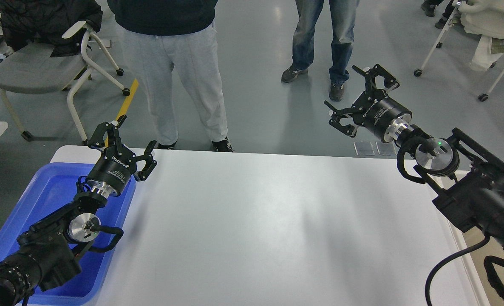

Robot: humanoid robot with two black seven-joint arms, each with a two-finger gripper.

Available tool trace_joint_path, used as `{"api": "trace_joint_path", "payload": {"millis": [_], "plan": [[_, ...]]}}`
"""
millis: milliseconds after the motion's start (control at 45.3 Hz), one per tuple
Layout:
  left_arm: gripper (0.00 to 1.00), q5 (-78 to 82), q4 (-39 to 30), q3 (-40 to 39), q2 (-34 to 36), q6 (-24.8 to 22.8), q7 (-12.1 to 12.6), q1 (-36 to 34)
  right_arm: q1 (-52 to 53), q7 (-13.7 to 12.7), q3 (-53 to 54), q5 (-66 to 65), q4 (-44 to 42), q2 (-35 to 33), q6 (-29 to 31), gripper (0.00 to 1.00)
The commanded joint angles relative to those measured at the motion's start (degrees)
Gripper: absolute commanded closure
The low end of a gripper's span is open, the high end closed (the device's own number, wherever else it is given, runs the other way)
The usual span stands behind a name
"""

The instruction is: Tidy desktop

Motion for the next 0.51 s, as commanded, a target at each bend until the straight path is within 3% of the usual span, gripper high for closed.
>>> {"api": "trace_joint_path", "payload": {"millis": [0,485], "plan": [[0.00,0.01,-0.01,0.00,0.00,0.00,0.00,-0.01,-6.46,1.11,0.95,-0.42,0.37,7.62,3.92,0.00],[0.00,0.01,-0.01,0.00,0.00,0.00,0.00,-0.01,-13.84,1.19,0.86,-0.77,-0.34,8.50,9.19,0.00]]}}
